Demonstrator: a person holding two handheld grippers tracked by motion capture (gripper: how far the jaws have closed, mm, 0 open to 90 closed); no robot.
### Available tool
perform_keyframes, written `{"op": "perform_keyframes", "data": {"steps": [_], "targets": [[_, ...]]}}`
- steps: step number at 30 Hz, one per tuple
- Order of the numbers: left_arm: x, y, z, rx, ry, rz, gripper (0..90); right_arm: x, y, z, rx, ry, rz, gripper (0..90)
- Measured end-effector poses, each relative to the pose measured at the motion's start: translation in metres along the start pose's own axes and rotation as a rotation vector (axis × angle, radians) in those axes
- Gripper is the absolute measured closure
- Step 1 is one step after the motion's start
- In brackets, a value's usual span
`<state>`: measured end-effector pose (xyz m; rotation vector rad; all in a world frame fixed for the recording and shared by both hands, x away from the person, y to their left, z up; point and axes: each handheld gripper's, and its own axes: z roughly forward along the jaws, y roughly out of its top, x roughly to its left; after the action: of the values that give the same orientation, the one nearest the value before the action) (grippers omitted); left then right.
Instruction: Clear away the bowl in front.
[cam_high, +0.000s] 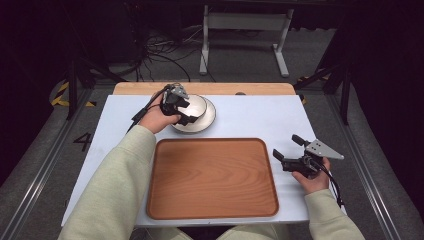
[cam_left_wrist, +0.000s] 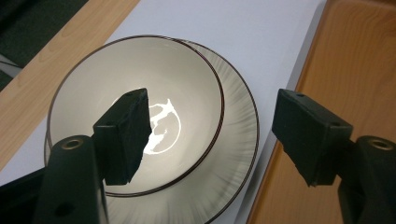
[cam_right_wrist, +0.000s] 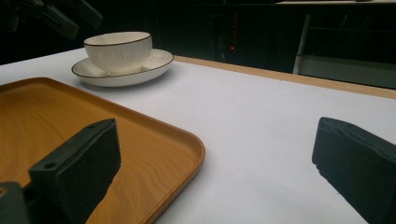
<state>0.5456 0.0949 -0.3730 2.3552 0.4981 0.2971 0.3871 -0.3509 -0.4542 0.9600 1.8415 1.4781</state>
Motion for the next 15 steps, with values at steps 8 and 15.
{"op": "perform_keyframes", "data": {"steps": [8,15], "targets": [[0.002,-0.001,0.013,0.029,0.007,-0.027,33.0,0.0,0.0,0.0,0.004,-0.002,0.001,1.8],[0.005,-0.003,0.021,0.053,0.019,-0.039,41.4,0.0,0.0,0.0,0.005,-0.008,0.005,1.8]]}}
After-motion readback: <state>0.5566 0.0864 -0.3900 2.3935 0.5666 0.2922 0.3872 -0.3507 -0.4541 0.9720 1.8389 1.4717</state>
